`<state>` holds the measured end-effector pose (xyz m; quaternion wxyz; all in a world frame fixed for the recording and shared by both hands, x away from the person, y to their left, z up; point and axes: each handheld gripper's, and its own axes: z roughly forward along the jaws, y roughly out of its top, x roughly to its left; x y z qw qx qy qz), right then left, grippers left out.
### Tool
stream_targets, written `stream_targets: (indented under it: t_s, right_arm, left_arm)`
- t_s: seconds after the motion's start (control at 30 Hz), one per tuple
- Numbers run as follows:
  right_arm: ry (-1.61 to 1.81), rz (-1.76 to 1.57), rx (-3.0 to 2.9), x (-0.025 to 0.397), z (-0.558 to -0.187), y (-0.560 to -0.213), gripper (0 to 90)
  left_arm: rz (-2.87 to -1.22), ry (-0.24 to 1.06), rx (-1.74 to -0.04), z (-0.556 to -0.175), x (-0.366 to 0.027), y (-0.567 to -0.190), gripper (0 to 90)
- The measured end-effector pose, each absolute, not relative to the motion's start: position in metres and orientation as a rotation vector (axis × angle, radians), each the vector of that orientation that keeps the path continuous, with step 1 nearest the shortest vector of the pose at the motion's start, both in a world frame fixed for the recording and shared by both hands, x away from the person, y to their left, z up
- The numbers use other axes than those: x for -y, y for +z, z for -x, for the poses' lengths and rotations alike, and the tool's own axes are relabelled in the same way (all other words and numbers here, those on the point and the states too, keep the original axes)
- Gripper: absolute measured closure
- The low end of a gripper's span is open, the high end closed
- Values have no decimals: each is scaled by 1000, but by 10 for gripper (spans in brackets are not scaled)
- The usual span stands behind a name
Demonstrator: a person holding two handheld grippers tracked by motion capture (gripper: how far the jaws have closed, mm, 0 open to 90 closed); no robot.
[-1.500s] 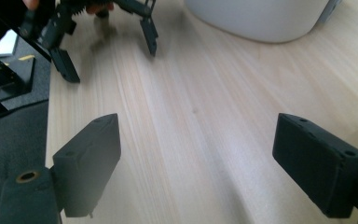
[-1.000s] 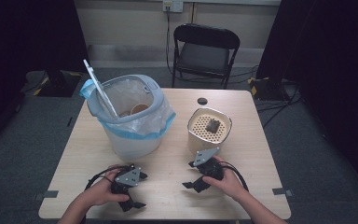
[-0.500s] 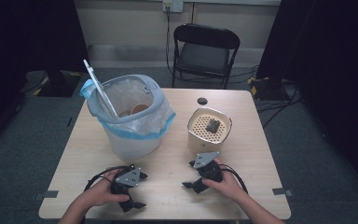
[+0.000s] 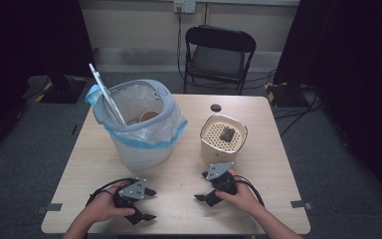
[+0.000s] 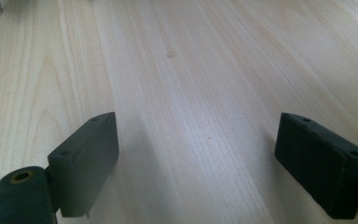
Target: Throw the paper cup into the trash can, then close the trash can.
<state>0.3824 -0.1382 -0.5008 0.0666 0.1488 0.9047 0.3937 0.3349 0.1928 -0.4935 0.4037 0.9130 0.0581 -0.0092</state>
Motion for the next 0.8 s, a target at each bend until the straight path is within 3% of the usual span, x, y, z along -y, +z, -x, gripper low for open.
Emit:
stream_targets:
  t_s: [0.07,0.8]
  right_arm:
    - [1187,-449,-2727,138,-382,-501,129]
    - [1183,-452,-2726,138,-382,-501,128]
  left_arm:
    - [-2286,-10,-164,-334,-194,-487,152]
    - [-2194,-72,-503,-329,-213,-443,159]
